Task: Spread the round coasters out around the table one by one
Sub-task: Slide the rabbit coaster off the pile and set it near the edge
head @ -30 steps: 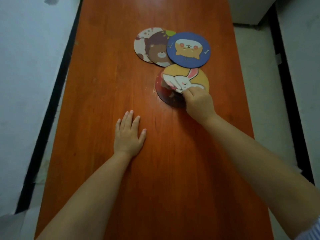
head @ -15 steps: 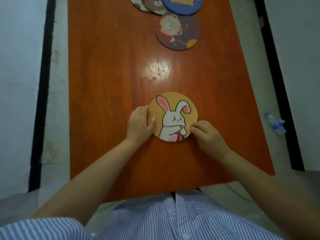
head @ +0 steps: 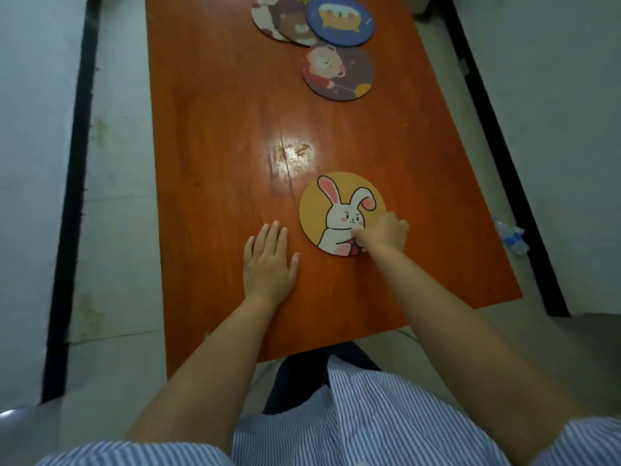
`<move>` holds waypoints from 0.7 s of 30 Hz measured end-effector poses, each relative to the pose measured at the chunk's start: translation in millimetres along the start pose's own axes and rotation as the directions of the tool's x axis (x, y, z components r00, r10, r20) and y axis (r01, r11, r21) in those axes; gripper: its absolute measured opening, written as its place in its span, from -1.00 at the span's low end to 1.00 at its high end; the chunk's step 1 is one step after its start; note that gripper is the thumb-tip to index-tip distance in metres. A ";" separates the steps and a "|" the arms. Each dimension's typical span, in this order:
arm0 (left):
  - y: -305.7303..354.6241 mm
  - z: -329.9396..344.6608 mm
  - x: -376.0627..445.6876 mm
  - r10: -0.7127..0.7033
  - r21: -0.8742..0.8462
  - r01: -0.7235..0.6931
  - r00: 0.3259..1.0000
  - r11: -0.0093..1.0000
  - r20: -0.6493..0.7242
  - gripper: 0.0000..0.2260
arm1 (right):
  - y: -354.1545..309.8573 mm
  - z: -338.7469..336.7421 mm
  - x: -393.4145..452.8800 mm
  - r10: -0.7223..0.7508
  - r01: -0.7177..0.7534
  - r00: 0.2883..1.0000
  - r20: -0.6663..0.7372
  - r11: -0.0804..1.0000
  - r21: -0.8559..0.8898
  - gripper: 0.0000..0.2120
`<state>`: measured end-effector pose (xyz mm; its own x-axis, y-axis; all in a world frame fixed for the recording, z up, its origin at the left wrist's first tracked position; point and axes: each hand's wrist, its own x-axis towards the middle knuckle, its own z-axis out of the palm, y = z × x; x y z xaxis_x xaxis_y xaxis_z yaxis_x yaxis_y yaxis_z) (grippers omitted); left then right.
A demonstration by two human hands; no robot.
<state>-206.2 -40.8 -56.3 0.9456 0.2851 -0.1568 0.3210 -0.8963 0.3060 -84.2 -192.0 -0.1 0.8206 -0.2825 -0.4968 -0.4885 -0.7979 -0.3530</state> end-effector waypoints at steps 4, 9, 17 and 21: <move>-2.4 0.5 -1.7 -0.003 0.008 0.003 1.000 1.000 0.001 -0.50 | 0.2 -1.4 4.8 0.076 -0.058 0.995 -0.058 0.962 0.267 -0.70; -1.8 0.5 -1.1 -0.004 0.005 0.004 1.000 1.000 -0.014 -0.51 | 14.7 -7.4 8.6 -0.005 0.034 0.996 -0.091 0.947 0.321 -0.79; -0.5 -0.1 0.1 -0.009 0.001 0.009 0.999 1.000 -0.030 -0.52 | 61.7 -26.4 -5.2 -0.274 0.267 0.961 0.032 0.954 0.136 -0.75; -0.3 1.2 -0.1 -0.010 -0.001 0.010 0.999 1.000 -0.048 -0.54 | 72.3 -23.4 -10.3 -0.356 0.355 0.935 0.008 0.933 0.059 -0.76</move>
<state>-206.5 -40.9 -57.5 0.9436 0.3105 -0.1148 0.3309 -0.8929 0.3054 -121.1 -259.2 -2.0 0.9382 0.0240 -0.3453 -0.1826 -0.8131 -0.5527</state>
